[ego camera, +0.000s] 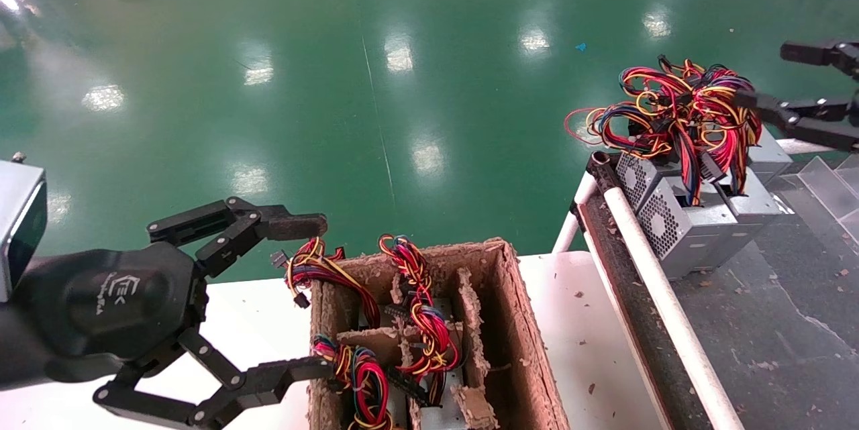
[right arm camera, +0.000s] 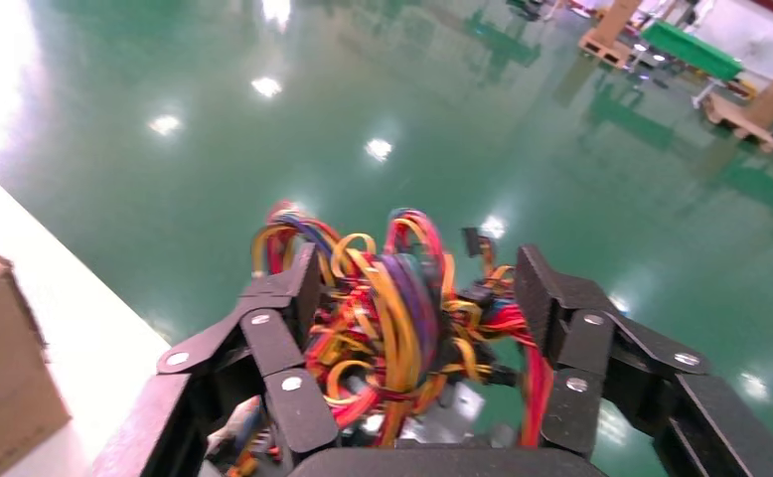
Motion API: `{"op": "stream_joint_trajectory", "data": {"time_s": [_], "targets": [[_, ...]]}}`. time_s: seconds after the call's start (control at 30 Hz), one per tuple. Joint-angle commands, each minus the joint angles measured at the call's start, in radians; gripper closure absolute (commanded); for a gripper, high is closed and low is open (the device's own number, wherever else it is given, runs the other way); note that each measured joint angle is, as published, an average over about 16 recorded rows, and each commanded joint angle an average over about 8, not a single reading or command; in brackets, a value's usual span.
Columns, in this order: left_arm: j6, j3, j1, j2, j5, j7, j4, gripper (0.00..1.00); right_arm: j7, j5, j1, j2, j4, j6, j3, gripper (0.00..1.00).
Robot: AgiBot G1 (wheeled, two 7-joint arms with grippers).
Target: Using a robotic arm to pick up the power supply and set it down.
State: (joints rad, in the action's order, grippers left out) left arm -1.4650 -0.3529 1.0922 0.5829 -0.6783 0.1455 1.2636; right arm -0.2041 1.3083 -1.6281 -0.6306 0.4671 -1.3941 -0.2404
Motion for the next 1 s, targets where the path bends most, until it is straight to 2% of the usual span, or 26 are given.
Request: {"op": "stream_joint_trajectory", "data": {"time_s": [0.03,1.0], "targets": [[0.0,0.0,0.0,0.0,0.0,0.0,0.0,0.0,0.01,-0.016,0.014,0.0,0.02,-0.003,0.0,0.0],[0.0,0.0,0.0,0.0,0.0,0.0,0.0,0.0,0.216,-0.319,0.305,0.011,0.45,-0.056,-0.021,0.0]]}}
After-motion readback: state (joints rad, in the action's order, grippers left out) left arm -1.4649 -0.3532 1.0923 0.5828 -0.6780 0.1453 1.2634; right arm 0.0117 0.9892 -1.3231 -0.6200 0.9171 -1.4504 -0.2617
